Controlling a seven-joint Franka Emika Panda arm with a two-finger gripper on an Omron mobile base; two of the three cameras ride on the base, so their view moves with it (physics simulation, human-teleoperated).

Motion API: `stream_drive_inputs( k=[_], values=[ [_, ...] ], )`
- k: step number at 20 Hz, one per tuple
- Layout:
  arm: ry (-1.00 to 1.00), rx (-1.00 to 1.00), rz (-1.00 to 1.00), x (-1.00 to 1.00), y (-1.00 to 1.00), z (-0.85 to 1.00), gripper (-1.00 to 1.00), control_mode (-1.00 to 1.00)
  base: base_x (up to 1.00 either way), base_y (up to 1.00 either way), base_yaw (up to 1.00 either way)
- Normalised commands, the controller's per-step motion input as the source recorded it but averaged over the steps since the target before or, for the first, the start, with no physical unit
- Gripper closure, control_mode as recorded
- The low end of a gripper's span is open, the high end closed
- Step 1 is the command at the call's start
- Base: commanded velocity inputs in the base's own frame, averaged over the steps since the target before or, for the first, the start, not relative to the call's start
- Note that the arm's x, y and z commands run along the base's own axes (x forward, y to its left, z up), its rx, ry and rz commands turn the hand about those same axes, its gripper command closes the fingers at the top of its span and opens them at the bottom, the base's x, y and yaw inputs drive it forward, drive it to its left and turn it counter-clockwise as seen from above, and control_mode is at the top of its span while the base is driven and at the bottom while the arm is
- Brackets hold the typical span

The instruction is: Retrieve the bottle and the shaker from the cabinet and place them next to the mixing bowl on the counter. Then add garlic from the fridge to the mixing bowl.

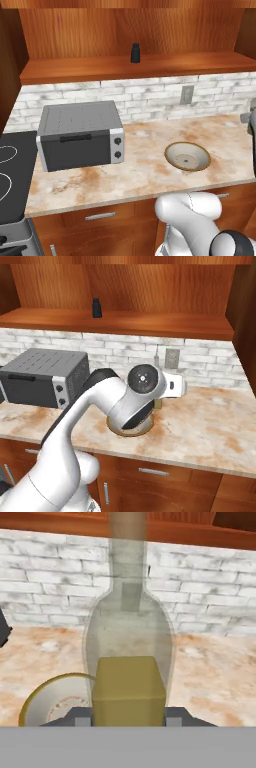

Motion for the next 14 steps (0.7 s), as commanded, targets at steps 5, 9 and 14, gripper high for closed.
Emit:
stream_drive_inputs(
  k=[5,9,14],
  values=[
    [0.02,0.0,0.03,-0.03,-0.26,-0.81,1.0,-1.0,0.0,0.0,0.0],
    [0.0,0.02,0.07,0.0,-0.06,-0.43,1.0,-1.0,0.0,0.0,0.0],
    [0.0,0.07,0.08,0.0,-0.01,-0.34,1.0,-1.0,0.0,0.0,0.0]
  ],
)
